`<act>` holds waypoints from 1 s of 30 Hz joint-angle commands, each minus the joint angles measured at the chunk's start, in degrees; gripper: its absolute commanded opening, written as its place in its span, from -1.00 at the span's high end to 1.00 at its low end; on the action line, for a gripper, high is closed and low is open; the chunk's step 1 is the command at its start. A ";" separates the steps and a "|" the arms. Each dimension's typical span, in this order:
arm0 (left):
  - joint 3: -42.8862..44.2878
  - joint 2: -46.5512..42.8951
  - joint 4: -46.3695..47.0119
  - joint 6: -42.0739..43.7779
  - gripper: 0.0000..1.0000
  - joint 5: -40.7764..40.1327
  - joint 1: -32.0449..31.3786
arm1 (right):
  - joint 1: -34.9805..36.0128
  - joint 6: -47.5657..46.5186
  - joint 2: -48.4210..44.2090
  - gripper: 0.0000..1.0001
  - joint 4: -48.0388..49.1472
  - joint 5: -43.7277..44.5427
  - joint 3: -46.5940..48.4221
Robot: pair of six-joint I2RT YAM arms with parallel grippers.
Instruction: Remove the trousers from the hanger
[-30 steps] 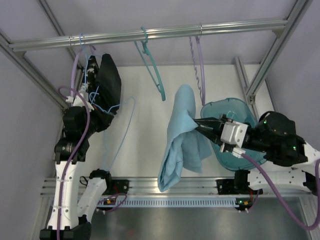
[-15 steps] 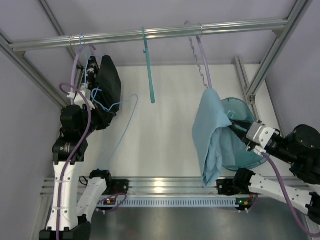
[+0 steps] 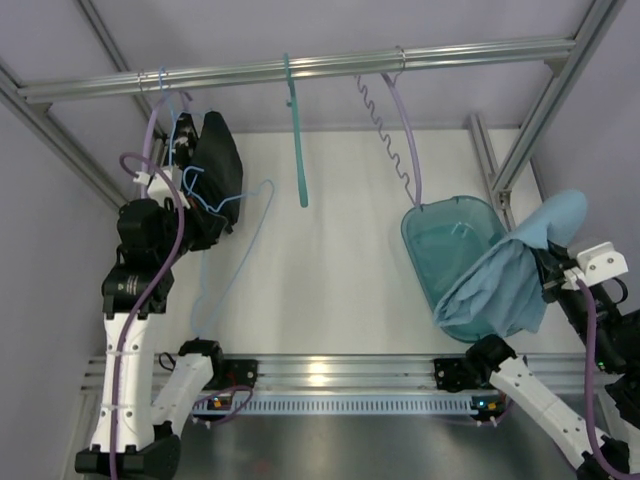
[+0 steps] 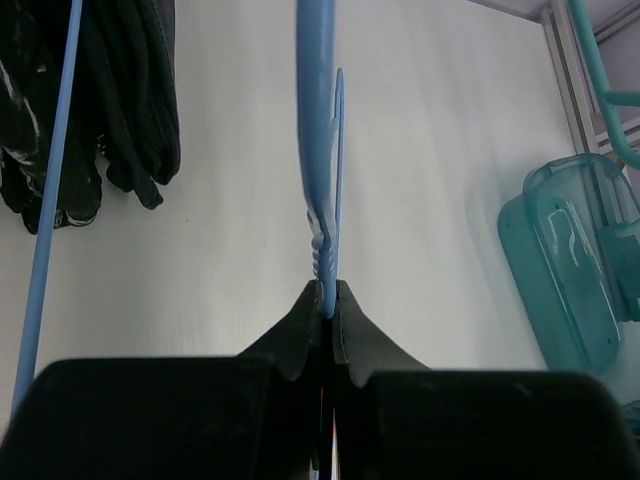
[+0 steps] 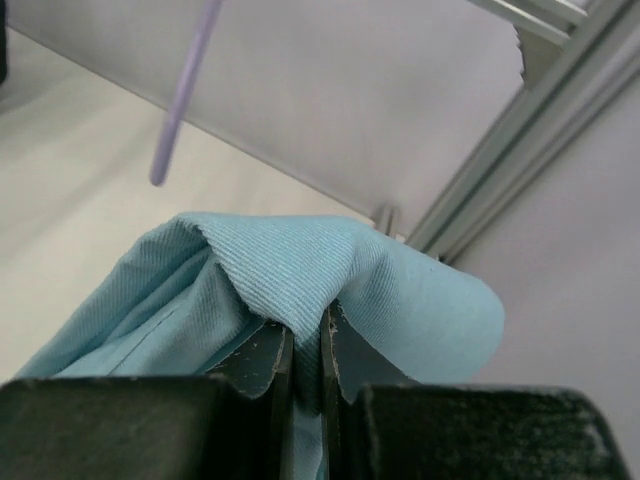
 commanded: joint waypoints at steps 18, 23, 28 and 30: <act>11.20 3.50 4.06 15.34 1.00 -4.11 0.10 | -2.52 2.87 13.60 1.00 22.10 18.68 -24.37; 16.82 8.33 4.06 18.51 1.00 -5.00 0.10 | -3.21 1.12 20.29 0.85 33.71 18.68 -29.38; 23.15 13.44 4.06 18.78 1.00 -3.77 0.10 | -9.09 7.88 30.14 0.10 32.15 14.91 -28.34; 25.18 16.16 4.06 18.51 1.00 -4.21 0.18 | -10.77 9.98 31.47 -0.17 30.30 13.15 -27.02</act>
